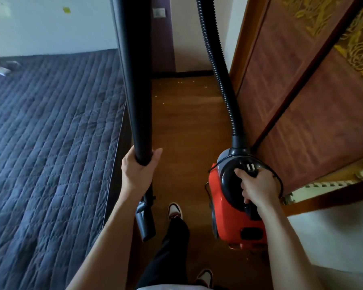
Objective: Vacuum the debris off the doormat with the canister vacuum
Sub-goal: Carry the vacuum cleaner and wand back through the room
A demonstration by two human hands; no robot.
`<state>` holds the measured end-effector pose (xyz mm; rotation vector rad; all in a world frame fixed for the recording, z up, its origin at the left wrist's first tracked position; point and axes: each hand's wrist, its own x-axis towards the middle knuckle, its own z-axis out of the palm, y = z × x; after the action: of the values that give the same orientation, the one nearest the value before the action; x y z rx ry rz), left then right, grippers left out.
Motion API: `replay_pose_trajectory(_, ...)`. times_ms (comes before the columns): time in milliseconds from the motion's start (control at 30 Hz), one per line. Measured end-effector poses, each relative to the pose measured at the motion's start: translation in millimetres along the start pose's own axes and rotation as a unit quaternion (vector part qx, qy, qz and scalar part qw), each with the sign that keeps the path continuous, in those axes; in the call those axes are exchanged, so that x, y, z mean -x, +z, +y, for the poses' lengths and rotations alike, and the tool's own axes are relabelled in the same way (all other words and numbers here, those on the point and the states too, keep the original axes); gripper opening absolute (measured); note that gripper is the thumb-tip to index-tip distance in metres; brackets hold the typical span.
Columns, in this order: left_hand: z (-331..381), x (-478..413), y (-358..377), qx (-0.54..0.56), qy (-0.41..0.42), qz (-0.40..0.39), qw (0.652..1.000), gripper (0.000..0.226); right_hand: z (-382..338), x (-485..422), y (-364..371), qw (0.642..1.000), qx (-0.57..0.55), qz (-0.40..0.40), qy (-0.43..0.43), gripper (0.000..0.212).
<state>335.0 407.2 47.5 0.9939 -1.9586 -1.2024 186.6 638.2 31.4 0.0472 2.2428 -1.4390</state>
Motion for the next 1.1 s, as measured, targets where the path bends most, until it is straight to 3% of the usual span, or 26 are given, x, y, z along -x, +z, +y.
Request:
replay_pose_trajectory(133, -9.6, -57.5, 14.1, -0.006, -0.014, 0.010, 1.000, 0.023, -28.1, -52.8, 27.8, 1.000, 0.016, -0.016, 0.002, 0.028)
replay_pose_trajectory(400, -18.3, -216.4, 43.7, 0.032, -0.008, -0.004, 0.999, 0.038, -123.3, -161.3, 95.7, 0.999, 0.027, -0.021, -0.011, 0.038)
replay_pose_trajectory(600, -8.7, -308.3, 59.4, 0.052, 0.002, 0.002, 0.999, 0.026, -184.7, -221.2, 135.4, 0.999, -0.003, -0.023, -0.029, 0.043)
replay_pose_trajectory(1100, -21.2, -472.6, 130.6, 0.060, -0.018, 0.037, 0.997, 0.025, -268.1, -404.9, 182.1, 0.999, -0.007, -0.015, -0.036, 0.036)
